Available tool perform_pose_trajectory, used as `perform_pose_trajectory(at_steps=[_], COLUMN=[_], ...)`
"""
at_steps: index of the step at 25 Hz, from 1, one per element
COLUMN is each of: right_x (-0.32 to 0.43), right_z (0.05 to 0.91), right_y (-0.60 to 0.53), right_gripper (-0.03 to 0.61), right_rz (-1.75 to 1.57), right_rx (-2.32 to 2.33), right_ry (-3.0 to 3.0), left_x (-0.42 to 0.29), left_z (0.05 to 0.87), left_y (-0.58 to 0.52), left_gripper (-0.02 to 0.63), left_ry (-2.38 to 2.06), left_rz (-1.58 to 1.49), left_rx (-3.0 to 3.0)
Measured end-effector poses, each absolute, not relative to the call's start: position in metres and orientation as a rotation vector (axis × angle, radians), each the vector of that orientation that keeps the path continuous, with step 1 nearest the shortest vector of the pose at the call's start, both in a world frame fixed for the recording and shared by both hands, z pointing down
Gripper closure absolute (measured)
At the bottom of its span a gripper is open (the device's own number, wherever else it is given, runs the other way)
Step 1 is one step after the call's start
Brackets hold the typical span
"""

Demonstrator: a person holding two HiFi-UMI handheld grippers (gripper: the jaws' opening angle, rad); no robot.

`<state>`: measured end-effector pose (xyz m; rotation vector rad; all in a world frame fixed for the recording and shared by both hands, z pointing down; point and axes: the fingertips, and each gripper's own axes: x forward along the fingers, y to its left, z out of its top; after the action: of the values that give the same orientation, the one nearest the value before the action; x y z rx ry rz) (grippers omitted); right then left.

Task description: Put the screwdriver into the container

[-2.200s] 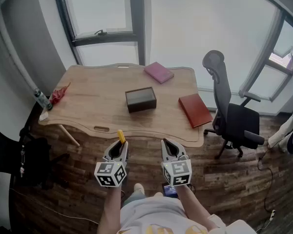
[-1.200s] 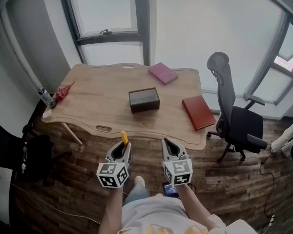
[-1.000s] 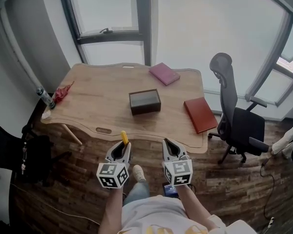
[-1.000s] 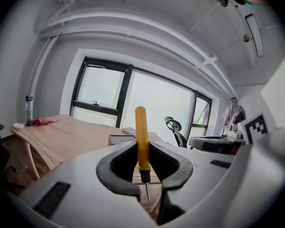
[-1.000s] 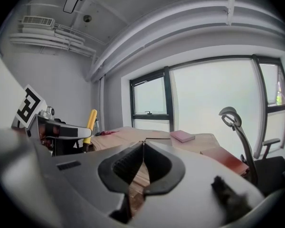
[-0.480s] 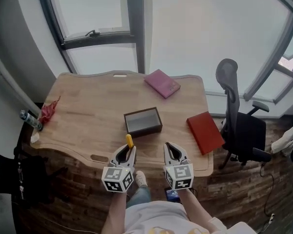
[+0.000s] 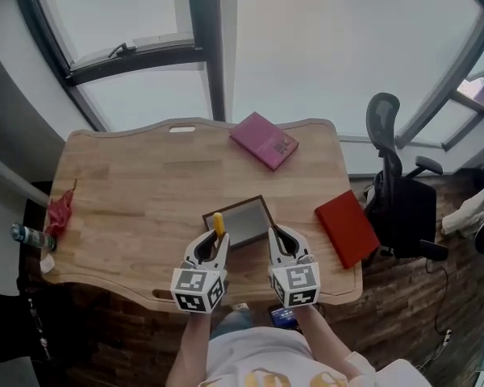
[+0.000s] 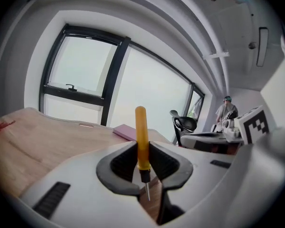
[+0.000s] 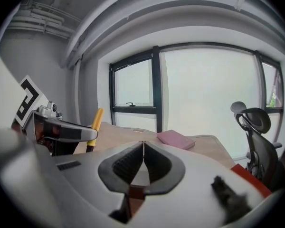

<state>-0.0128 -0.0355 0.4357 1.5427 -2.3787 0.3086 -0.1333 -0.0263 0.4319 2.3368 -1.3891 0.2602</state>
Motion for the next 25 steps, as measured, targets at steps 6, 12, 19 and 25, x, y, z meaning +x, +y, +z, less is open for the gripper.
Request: perform_pose_trajectory(at_steps=[6,12,19,25], right_x=[-0.012,-0.008,-0.016,-0.010], right_z=[0.445,0.448,0.447,0.449], right_y=[-0.059,-0.061,-0.065,-0.077], right_gripper=[0.546,0.546,0.546,0.546], right_rz=[0.329,0.370,0.399,0.394], right_rx=[1.589,1.593,1.576,1.582], right_ry=[-2.331,-2.340,-2.382,-2.378], left_x=[-0.133,-0.127,-0.130,-0.129], left_z=[0.437,0.446,0.447,0.450], left_y=[-0.057,-0.065,-0.072,-0.084], left_gripper=[0.534,0.535,0.535,0.535], left_ry=[-1.318,-1.288,-1.288,-1.298], left_rz=[0.234,0.285,0.314,0.356], left_rx=[2.339,2.340,2.345,2.364])
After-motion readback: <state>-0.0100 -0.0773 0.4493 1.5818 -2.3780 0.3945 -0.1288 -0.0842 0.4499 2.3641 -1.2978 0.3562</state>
